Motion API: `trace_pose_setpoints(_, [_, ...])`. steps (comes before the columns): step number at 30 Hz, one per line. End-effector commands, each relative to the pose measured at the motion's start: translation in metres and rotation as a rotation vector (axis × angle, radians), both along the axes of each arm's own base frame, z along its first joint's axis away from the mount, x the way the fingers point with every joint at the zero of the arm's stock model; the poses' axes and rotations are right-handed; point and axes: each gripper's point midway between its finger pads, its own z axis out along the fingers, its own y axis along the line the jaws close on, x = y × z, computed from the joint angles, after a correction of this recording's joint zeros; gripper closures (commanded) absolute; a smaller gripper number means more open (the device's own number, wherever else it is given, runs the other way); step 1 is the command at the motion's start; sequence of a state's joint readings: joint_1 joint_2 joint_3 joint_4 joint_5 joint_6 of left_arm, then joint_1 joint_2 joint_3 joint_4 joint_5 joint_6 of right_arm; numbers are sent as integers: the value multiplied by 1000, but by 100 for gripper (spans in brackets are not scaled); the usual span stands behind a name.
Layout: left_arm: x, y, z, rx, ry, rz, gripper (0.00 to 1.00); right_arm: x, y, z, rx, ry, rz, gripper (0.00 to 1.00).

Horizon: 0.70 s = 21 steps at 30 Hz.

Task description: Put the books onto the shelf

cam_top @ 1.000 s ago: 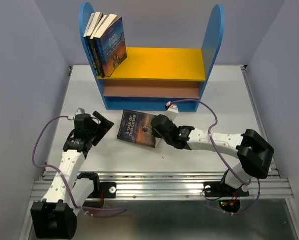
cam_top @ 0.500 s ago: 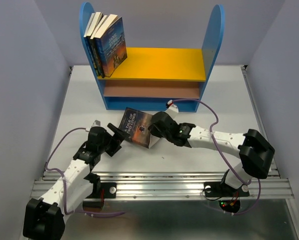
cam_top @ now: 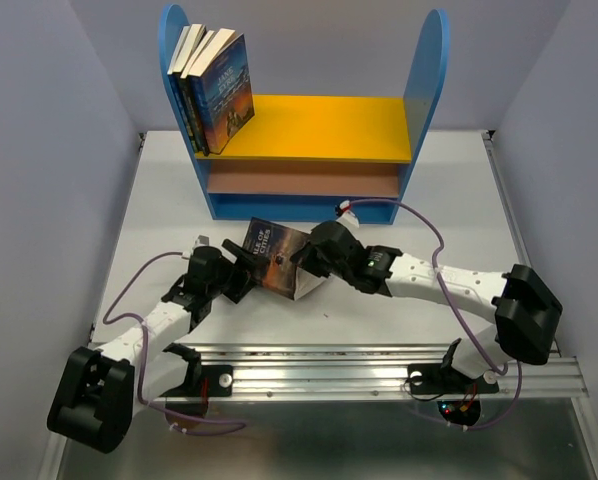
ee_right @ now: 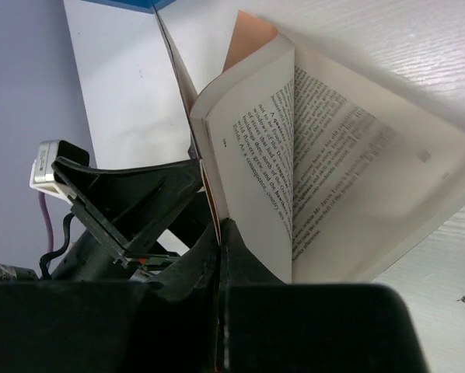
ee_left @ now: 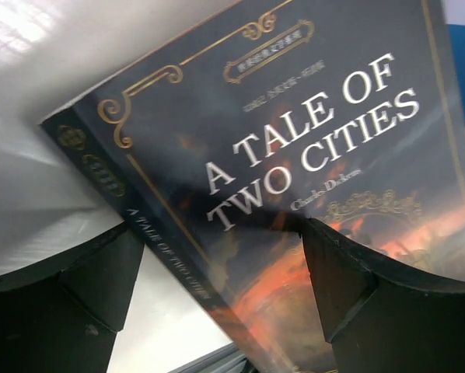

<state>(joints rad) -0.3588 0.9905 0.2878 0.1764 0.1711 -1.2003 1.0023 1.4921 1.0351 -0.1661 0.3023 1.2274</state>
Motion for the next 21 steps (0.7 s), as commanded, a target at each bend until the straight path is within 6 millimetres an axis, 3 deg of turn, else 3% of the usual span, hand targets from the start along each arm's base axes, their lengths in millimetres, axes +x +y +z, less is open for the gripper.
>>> trace_pose_setpoints(1, [12,-7,17,-70,-87,28,10,-5,22,34,178,10,36,99])
trace_pose_setpoints(8, [7,-9,21,-122,-107,53,15,-26,42,0,219,165,114,99])
trace_pose_setpoints(11, [5,-8,20,-136,-113,63,23,-32,50,-5,255,199,143,99])
trace_pose_setpoints(16, [6,-9,24,-159,-142,62,27,-36,46,-21,252,243,122,99])
trace_pose_setpoints(21, [5,-8,21,-151,-139,60,39,-43,44,-23,254,262,145,99])
